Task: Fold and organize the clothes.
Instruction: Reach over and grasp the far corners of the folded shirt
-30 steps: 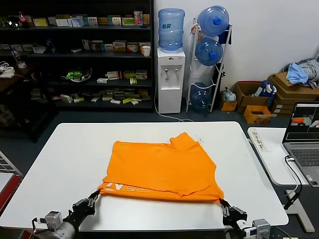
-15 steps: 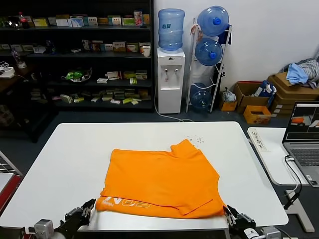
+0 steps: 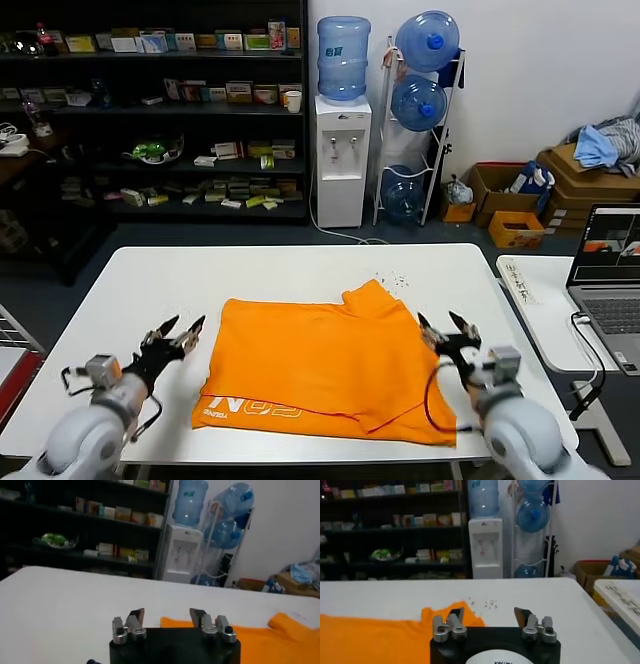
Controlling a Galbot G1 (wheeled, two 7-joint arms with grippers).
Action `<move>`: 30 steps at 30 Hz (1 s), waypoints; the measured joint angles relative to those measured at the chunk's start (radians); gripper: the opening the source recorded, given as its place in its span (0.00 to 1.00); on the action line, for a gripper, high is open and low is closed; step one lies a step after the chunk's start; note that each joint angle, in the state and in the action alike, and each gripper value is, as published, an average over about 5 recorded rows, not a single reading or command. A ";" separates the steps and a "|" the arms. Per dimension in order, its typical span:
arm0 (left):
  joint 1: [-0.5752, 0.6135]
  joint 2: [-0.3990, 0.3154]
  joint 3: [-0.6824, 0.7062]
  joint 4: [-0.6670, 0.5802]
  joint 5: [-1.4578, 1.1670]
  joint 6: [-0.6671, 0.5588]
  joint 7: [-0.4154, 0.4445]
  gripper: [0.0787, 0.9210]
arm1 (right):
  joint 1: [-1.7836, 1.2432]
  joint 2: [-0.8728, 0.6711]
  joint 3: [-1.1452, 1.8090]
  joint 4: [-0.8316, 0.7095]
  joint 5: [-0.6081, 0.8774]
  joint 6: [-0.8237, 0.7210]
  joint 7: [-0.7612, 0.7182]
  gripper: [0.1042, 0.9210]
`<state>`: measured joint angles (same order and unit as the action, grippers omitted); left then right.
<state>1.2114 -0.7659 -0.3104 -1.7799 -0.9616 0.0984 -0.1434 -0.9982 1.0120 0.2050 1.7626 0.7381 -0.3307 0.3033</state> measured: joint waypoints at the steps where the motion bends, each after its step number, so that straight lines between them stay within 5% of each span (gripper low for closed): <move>1: -0.046 -0.011 0.024 0.039 0.001 -0.003 0.009 0.82 | 0.046 0.020 -0.020 -0.042 -0.001 -0.003 -0.002 0.87; 10: -0.298 -0.092 0.190 0.300 -0.009 0.005 0.044 0.88 | 0.269 0.162 -0.137 -0.301 -0.011 -0.046 -0.009 0.88; 30: -0.421 -0.151 0.314 0.443 0.000 0.026 0.071 0.88 | 0.386 0.253 -0.204 -0.503 -0.025 -0.119 -0.005 0.88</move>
<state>0.7904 -0.9170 0.0037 -1.3365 -0.9617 0.1239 -0.0726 -0.6122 1.2650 0.0006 1.2597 0.7134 -0.4496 0.2984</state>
